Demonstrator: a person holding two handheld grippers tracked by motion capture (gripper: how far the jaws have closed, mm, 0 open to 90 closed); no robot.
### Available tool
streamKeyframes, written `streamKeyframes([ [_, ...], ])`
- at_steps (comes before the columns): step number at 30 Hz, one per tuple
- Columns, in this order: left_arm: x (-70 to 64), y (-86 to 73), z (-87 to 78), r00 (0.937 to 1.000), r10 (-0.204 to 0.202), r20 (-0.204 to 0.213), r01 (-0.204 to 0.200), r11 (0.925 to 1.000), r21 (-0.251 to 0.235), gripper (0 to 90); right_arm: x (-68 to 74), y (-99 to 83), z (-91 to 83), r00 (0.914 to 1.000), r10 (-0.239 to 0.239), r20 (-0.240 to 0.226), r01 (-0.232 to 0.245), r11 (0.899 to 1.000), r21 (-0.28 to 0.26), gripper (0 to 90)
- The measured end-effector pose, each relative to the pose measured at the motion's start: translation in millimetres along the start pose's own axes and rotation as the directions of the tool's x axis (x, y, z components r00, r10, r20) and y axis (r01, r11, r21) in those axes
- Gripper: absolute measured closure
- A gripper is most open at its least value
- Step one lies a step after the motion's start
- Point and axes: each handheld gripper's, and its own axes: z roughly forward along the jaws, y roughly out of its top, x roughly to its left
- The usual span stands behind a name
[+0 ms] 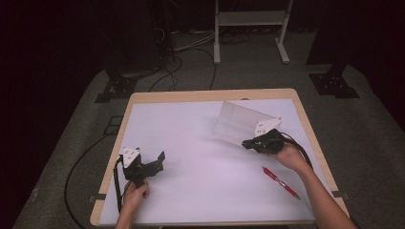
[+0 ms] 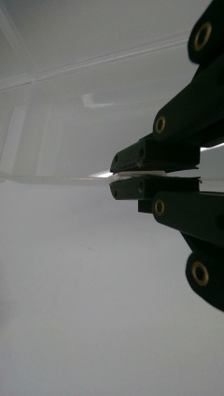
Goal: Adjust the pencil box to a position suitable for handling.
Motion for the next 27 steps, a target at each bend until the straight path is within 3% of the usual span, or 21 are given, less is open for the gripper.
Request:
streamKeyframes([
  [14,2.7,0.4,-1.0,0.9999,-0.013,-0.006,0.013,0.9999,0.001,0.0,33.5,12.2,8.7,0.9918,-0.075,-0.103,0.074,0.997,-0.01,85.5],
  [19,4.8,0.4,-2.1,0.9997,-0.017,-0.016,0.017,0.9999,-0.003,0.0,42.7,12.6,9.9,0.9882,-0.065,-0.139,0.063,0.998,-0.019,85.4],
  [27,7.6,0.7,-2.7,0.9995,-0.021,-0.022,0.021,0.9998,-0.004,0.0,53.8,6.2,9.5,0.9871,-0.06,-0.149,0.058,0.998,-0.017,85.3],
])
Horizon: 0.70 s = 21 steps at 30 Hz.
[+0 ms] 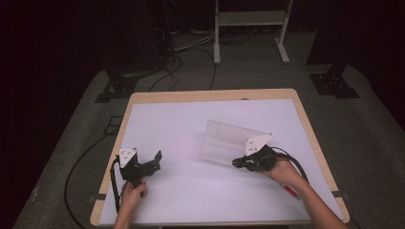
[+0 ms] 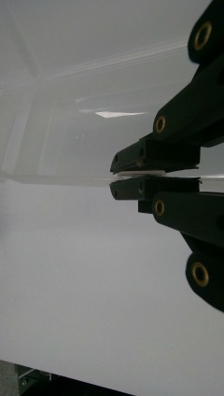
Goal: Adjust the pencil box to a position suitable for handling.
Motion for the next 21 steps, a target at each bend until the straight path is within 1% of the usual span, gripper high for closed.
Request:
streamKeyframes([
  [3,-0.2,0.0,0.2,1.0,0.0,0.0,0.0,1.0,0.0,0.0,5.0,-1.1,0.0,1.0,-0.002,-0.009,0.002,1.0,-0.005,85.4],
  [6,-0.1,0.0,0.2,1.0,0.0,0.0,0.0,1.0,-0.001,0.0,7.0,-1.0,0.9,0.9998,-0.005,-0.018,0.004,1.0,-0.007,85.3],
  [7,0.0,-0.1,0.2,1.0,-0.001,0.0,0.001,1.0,-0.001,0.0,9.5,-0.8,2.7,0.9996,-0.001,-0.03,0.001,1.0,-0.005,85.3],
  [10,0.2,0.1,-0.1,1.0,-0.001,0.0,0.001,1.0,0.003,0.0,11.7,-0.3,4.6,0.9994,0.0,-0.036,-0.001,1.0,-0.004,85.3],
  [11,0.3,-0.1,0.1,1.0,-0.001,0.002,0.001,1.0,-0.001,0.0,13.6,-0.2,7.0,0.999,-0.008,-0.044,0.008,1.0,-0.003,85.3],
  [12,0.3,-0.1,0.1,1.0,-0.001,0.002,0.001,1.0,-0.001,0.0,13.6,-0.2,7.0,0.999,-0.008,-0.044,0.008,1.0,-0.003,85.3],
  [13,0.2,0.1,0.0,1.0,-0.001,0.002,0.001,1.0,0.001,0.0,16.3,-0.2,9.5,0.9985,-0.004,-0.054,0.004,1.0,0.002,85.3],
  [14,0.2,0.1,0.0,1.0,-0.001,0.001,0.001,1.0,0.002,0.0,17.1,-0.4,10.8,0.9983,-0.012,-0.056,0.012,1.0,0.008,85.3],
  [21,0.4,0.0,0.0,1.0,-0.001,0.002,0.001,1.0,0.002,0.0,18.5,-2.9,18.7,0.997,-0.006,-0.077,0.008,1.0,0.017,85.2],
])
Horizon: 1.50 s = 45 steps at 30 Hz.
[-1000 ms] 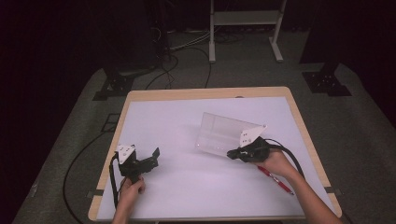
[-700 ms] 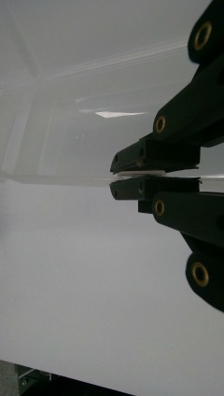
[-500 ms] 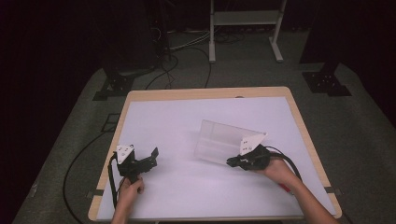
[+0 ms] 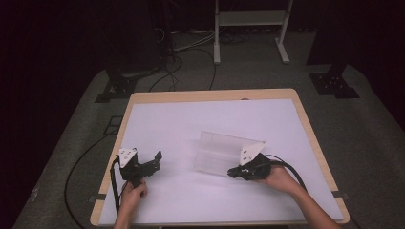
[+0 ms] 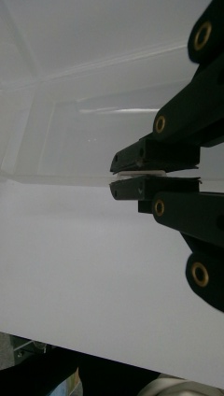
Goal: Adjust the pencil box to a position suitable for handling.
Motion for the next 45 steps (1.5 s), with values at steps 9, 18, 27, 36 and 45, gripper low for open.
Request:
streamKeyframes([
  [9,0.4,0.1,-0.2,1.0,-0.001,0.002,0.001,1.0,0.002,0.0,-2.1,-4.6,13.5,0.9996,0.013,-0.025,-0.012,1.0,0.021,85.3],
  [18,0.6,0.1,-0.3,1.0,-0.001,0.001,0.001,1.0,0.002,0.0,-5.4,-8.4,17.5,0.9982,0.044,-0.04,-0.043,0.999,0.016,85.5],
  [27,0.5,0.1,-0.4,1.0,-0.001,0.002,0.001,1.0,0.003,0.0,-5.6,-9.8,18.7,0.9969,0.063,-0.048,-0.062,0.998,0.017,83.9],
  [36,1.4,0.0,-0.2,1.0,-0.004,0.009,0.004,1.0,0.004,0.0,-4.0,-9.5,14.4,0.995,0.083,-0.055,-0.083,0.997,0.004,72.4],
  [45,0.8,-0.1,-0.2,0.9999,-0.003,0.011,0.003,1.0,0.0,0.0,-3.9,-7.5,-1.9,0.9927,0.117,-0.032,-0.118,0.992,-0.052,52.7],
])
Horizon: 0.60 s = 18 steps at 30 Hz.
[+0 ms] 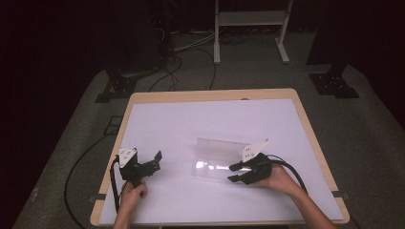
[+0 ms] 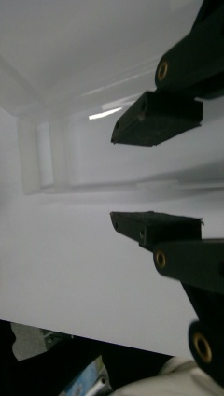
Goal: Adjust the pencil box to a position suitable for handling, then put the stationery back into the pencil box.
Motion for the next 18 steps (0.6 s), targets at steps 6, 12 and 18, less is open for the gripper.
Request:
streamKeyframes([
  [6,0.5,0.1,0.1,1.0,-0.001,-0.001,0.001,1.0,0.004,0.0,-1.6,0.5,-19.7,0.9983,0.043,0.039,-0.042,0.999,-0.032,39.6],
  [12,0.7,0.1,-0.1,1.0,-0.001,-0.001,0.001,1.0,0.004,0.0,-0.1,-4.2,-41.2,0.9924,0.071,0.1,-0.065,0.996,-0.063,32.7],
  [18,0.7,0.0,-0.2,1.0,-0.002,-0.003,0.002,1.0,0.006,0.0,1.2,-16.7,-57.9,0.9836,0.113,0.14,-0.102,0.991,-0.084,30.8],
])
